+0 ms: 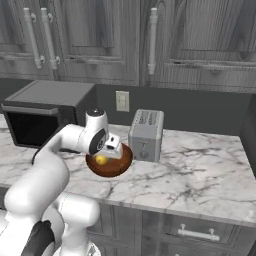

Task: Take the lemon wedge, broccoli, and lemon from the freezer and place them in the bowl on the counter.

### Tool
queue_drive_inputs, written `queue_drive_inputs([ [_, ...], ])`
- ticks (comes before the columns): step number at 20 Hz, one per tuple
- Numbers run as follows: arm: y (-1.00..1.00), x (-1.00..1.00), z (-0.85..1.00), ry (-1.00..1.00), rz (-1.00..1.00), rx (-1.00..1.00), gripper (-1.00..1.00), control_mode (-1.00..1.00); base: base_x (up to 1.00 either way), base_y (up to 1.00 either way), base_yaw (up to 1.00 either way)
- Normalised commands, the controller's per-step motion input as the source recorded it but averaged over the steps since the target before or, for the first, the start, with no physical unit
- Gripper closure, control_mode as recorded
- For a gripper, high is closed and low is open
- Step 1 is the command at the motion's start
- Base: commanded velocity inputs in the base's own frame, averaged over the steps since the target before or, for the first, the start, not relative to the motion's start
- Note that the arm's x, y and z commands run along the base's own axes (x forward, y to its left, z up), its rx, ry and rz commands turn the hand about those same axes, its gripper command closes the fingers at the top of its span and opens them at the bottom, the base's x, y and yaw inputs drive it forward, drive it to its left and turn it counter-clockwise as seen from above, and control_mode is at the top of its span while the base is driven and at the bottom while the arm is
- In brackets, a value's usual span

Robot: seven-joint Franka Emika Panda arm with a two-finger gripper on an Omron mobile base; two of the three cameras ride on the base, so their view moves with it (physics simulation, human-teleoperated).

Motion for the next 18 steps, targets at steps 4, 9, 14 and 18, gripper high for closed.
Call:
queue_drive_inputs([
  [4,-0.07,0.31,-0.13,0.02,0.05,0.0,1.0,-1.0,0.0,0.0,0.0],
  [9,0.0,0.13,-0.32,0.0,0.0,0.0,1.0,-1.0,0.0,0.0,0.0],
  [14,-0.03,0.16,-0.29,0.0,0.01,0.0,1.0,-1.0,0.0,0.0,0.0],
  [18,-0.03,0.17,-0.2,0.0,0.0,0.0,1.0,-1.0,0.0,0.0,0.0],
])
